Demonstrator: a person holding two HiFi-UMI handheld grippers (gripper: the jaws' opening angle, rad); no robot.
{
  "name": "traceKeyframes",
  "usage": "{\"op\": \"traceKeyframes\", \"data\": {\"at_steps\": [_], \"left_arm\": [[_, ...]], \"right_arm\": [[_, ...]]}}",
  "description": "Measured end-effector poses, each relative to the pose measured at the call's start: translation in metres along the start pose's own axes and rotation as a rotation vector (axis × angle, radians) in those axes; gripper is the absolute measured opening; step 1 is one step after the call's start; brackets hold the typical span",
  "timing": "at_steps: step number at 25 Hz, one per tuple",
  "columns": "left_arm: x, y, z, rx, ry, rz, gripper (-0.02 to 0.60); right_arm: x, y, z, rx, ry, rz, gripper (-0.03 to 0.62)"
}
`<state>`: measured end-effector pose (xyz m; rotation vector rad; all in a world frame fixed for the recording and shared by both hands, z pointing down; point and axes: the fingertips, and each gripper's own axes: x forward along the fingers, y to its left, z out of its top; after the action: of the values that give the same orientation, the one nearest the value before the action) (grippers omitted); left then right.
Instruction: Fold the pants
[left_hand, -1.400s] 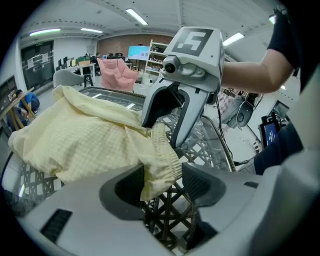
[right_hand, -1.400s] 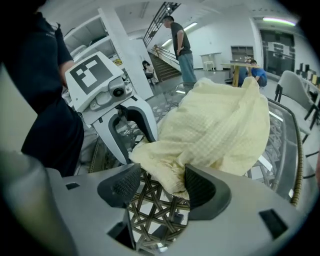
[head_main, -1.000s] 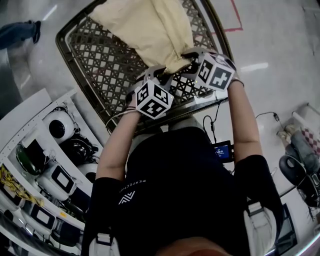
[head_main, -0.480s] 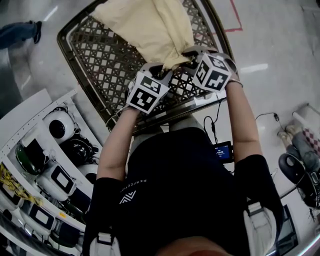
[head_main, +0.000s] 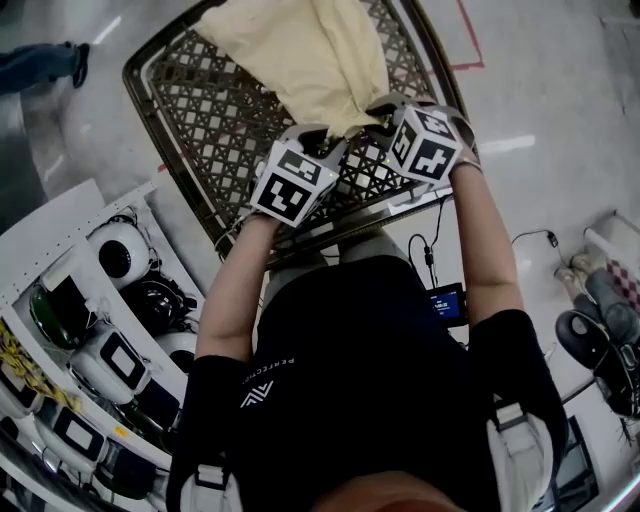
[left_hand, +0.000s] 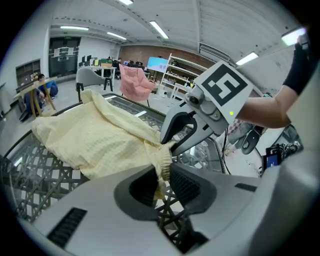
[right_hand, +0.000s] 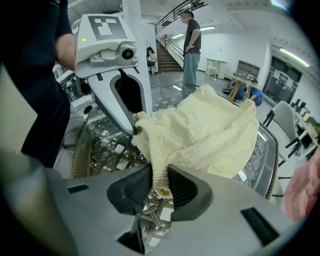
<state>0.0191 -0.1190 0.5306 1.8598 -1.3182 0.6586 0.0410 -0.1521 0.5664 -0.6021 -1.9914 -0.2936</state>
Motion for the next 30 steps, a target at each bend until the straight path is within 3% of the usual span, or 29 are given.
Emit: {"op": "traceKeyframes", "data": {"at_steps": [14, 25, 30], "left_arm": [[-0.043, -0.045, -0.023, 0.033, -0.027, -0.059, 0.075], [-0.083, -0.092, -0.06, 0.02, 0.005, -0.243, 0.076], [-0.099, -0.106, -0.072, 0.016, 0.03, -0.29, 0.077]], "right_arm": [[-0.034, 0.066, 0.016, 0.02, 0.027, 0.096, 0.104], [-0.05, 0.141, 0.032, 0.07, -0.008, 0.201, 0.104], [-0.057, 0.167, 0.04, 0.068, -0.004, 0.264, 0.104]]}}
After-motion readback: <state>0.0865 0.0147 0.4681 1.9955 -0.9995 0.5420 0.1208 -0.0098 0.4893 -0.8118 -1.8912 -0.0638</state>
